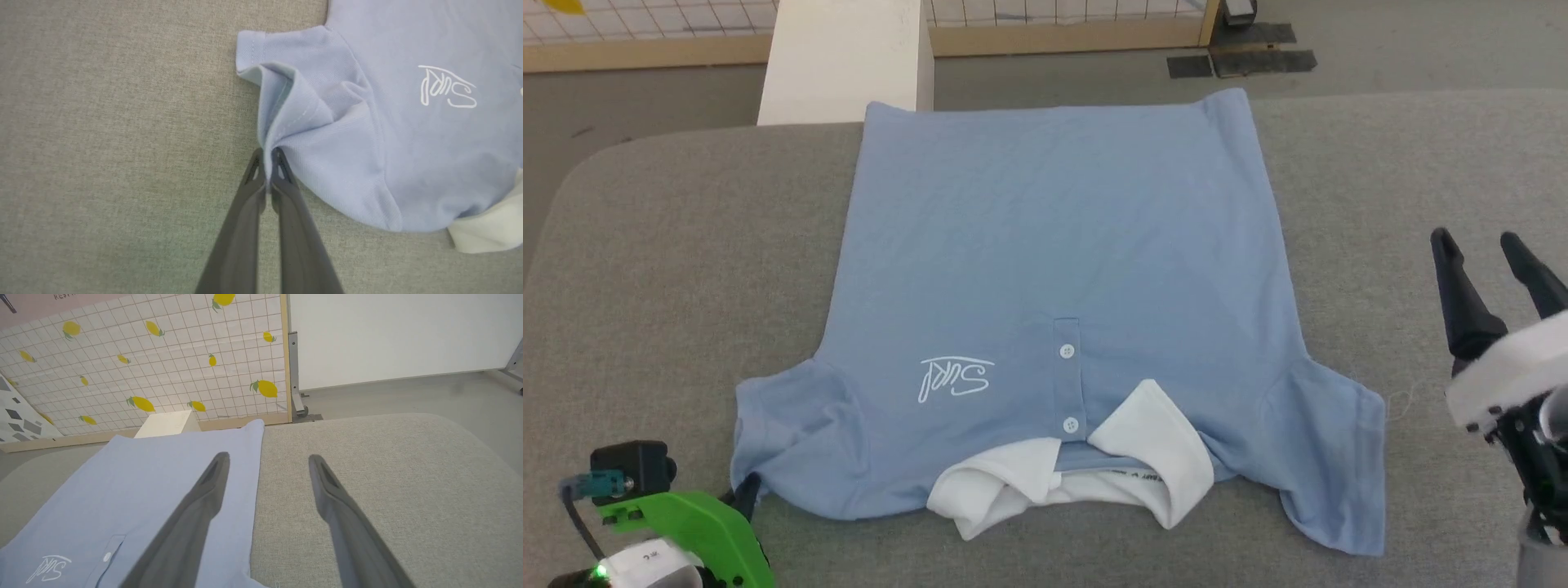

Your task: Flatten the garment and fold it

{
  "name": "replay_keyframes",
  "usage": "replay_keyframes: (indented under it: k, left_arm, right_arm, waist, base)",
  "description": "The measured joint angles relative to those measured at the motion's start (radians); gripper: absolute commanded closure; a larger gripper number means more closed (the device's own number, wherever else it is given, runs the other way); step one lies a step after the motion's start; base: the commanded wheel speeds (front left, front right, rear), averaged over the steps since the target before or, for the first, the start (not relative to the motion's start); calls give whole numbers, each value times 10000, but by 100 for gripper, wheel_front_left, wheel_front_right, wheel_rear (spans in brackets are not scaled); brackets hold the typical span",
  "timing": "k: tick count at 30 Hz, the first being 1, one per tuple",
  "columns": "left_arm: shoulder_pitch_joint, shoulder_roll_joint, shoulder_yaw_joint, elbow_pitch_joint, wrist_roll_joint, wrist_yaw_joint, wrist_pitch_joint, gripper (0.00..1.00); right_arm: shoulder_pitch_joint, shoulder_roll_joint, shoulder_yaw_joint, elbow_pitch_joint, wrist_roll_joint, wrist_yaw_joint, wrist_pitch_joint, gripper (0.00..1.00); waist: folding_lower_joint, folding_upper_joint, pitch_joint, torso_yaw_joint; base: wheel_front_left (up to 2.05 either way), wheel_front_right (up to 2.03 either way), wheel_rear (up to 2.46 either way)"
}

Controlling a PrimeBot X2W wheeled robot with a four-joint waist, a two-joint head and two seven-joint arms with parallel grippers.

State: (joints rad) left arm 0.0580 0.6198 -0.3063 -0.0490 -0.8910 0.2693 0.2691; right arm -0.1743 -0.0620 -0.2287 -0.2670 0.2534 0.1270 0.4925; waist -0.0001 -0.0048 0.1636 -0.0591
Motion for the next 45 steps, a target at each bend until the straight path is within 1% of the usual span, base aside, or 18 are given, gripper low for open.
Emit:
replay_keyframes:
  k: [2, 5, 8, 10, 15, 19, 26, 33, 36, 40, 45]
  left_arm:
    - [-17, 38, 67, -127, 10, -59, -146, 100]
    - [-90, 125, 295, -483, 12, -165, -426, 100]
    - [-193, 245, 483, -940, 13, -309, -629, 100]
    - [-217, 320, 652, -1289, 13, -347, -819, 100]
    - [-221, 523, 1114, -2203, 6, -499, -1152, 100]
    - [-178, 665, 1419, -2738, -81, -667, -1404, 100]
    - [52, 828, 1687, -3639, -249, -938, -1582, 100]
    - [255, 1037, 1983, -4447, -257, -1028, -1802, 100]
    - [267, 1145, 2115, -4780, -232, -1106, -1893, 100]
    - [287, 1250, 2263, -5106, -228, -1152, -2008, 100]
    - [313, 1346, 2389, -5313, -224, -1220, -2105, 100]
  right_arm:
    - [-389, -46, 150, 387, -196, 0, -364, 0]
    - [-1412, -105, 414, 1164, -573, 0, -763, 0]
    - [-2596, -230, 698, 2052, -966, 0, -746, 0]
    - [-3454, -265, 794, 2600, -1277, 0, -548, 0]
    - [-5830, -313, 449, 3685, -2033, 0, 405, 0]
    - [-7017, -500, 215, 4176, -2690, 2, 1358, 0]
    - [-8392, -874, 4, 4291, -3685, 2, 3398, 0]
    - [-9099, -1037, -48, 3685, -3973, 2, 4686, 0]
    - [-9164, -1037, -27, 3436, -4123, 2, 4920, 0]
    - [-9337, -1022, 96, 3231, -4128, -4, 4924, 0]
    - [-9708, -1039, 596, 3237, -4109, -38, 4936, 0]
  waist:
    - [0, 0, 175, 25]
    - [0, 0, 564, 69]
    - [0, 0, 1023, 127]
    - [1, 0, 1367, 177]
    - [2, 0, 2420, 378]
    - [2, 0, 3255, 595]
    - [3, 0, 4775, 1062]
    - [2, 0, 5952, 1349]
    - [2, 0, 6445, 1434]
    - [2, 0, 6934, 1486]
    - [0, 0, 7327, 1461]
  base:
    - [0, 0, 0]
    - [0, 0, 0]
    - [0, 0, 0]
    - [0, 0, 0]
    - [0, 0, 0]
    - [0, 0, 0]
    - [0, 0, 0]
    - [0, 0, 0]
    - [0, 0, 0]
    - [0, 0, 0]
    - [0, 0, 0]
